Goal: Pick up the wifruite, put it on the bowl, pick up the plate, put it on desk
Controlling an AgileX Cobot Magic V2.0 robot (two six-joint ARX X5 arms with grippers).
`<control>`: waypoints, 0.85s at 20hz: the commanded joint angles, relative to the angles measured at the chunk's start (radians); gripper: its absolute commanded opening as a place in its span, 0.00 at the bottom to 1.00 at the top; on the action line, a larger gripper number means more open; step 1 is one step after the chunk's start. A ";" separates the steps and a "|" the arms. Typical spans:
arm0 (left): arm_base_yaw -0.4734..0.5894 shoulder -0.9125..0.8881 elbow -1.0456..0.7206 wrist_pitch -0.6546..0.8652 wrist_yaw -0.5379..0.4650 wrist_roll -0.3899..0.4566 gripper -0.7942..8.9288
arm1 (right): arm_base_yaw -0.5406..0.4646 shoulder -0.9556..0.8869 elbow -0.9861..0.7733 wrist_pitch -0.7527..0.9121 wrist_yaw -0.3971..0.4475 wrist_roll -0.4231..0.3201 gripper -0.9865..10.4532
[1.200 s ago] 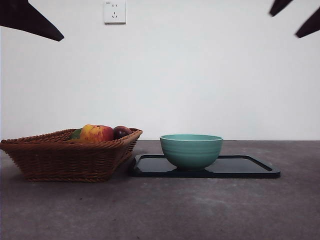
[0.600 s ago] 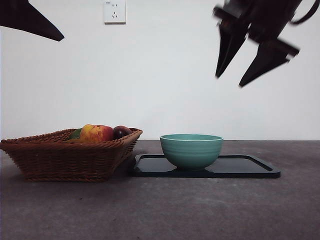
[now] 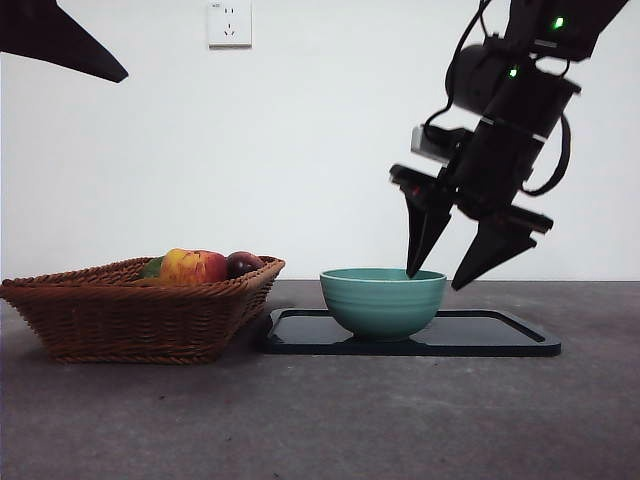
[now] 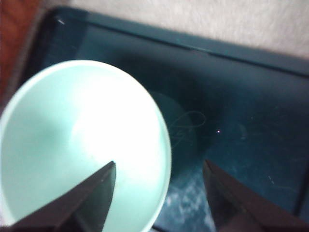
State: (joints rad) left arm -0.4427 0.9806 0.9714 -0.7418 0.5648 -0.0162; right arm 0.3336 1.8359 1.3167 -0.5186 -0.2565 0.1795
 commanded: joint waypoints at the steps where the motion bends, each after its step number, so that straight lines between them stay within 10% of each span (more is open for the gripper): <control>1: -0.005 0.006 0.021 0.004 0.005 0.009 0.47 | 0.004 0.047 0.021 0.018 0.008 -0.012 0.29; 6: -0.005 0.006 0.021 0.004 0.005 0.009 0.47 | 0.004 0.052 0.021 0.063 0.021 -0.013 0.09; 17: -0.005 0.006 0.021 0.000 0.005 0.009 0.47 | 0.005 -0.232 0.024 -0.051 0.021 -0.019 0.09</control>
State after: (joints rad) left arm -0.4427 0.9806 0.9714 -0.7452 0.5648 -0.0162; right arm 0.3332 1.5948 1.3197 -0.5694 -0.2344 0.1741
